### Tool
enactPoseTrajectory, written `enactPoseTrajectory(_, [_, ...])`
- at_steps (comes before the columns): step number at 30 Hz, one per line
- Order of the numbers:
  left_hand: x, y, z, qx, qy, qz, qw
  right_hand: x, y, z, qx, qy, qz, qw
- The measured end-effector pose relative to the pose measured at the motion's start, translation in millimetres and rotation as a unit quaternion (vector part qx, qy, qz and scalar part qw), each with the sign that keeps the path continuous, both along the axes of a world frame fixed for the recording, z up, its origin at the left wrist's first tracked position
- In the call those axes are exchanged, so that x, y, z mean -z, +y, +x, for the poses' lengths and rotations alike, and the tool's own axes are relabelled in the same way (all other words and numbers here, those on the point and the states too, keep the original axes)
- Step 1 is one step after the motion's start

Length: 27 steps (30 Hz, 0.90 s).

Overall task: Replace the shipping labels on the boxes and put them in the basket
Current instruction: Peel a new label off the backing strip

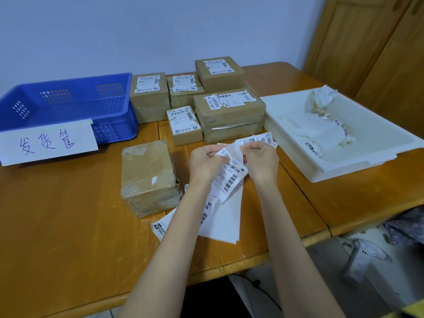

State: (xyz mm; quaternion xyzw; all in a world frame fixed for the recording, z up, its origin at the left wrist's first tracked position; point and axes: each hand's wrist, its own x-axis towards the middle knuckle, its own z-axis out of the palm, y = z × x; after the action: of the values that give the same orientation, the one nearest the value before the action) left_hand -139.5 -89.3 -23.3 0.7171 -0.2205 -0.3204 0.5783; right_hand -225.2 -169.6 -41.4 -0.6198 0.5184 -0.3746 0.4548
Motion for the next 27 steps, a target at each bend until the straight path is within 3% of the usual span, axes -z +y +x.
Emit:
enactPoseTrajectory(9, [2.5, 0.4, 1.0, 0.008, -0.004, 0.035, 0.999, 5.3, -2.0, -8.2, -0.021, -0.046, 0.019, 0.999])
enactPoseTrajectory(12, [6.0, 0.9, 0.3, 0.017, -0.03, 0.05, 0.998, 6.5, -4.0, -15.6, -0.063, -0.075, 0.065, 0.993])
enactPoseTrajectory(18, [5.9, -7.4, -9.9, 0.034, -0.061, 0.06, 0.996, 1.9, -6.3, -12.4, -0.083, -0.015, 0.116, 0.99])
enactPoseTrajectory(27, [3.3, -6.1, -11.1, 0.008, -0.053, 0.024, 0.998, -2.1, -1.9, -10.0, -0.069, -0.077, 0.203, 0.974])
